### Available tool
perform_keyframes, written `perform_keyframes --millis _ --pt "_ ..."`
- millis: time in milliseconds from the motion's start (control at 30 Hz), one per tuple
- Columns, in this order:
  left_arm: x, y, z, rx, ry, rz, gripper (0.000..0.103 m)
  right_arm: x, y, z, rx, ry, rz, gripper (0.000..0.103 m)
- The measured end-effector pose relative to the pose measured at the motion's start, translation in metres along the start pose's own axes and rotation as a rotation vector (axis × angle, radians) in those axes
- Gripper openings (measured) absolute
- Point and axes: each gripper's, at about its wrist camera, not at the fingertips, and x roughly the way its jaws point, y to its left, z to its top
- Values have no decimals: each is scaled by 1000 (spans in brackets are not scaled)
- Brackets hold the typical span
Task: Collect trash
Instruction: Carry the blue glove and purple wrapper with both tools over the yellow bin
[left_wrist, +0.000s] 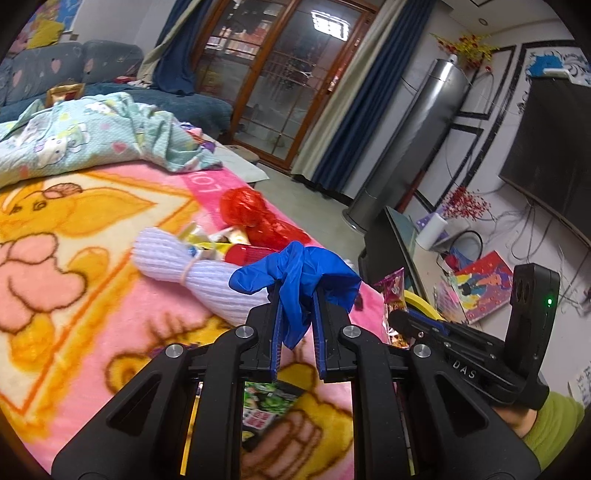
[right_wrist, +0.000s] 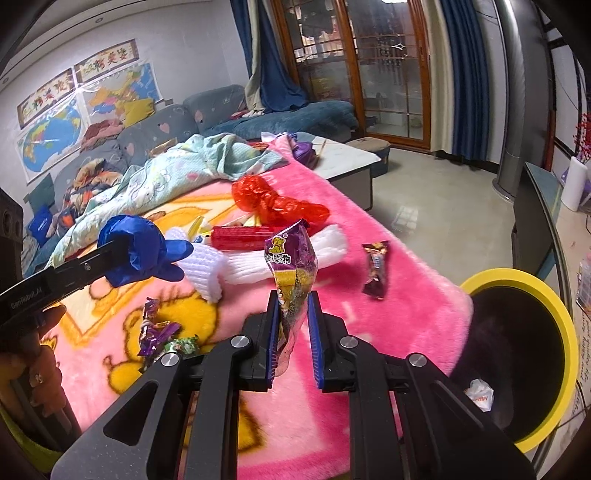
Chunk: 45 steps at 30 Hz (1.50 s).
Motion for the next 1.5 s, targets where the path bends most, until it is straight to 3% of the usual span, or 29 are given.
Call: perform_keyframes --millis 1500 --pt "71 -140 -39 305 133 -225 9 -56 -144 -14 330 -126 -238 15"
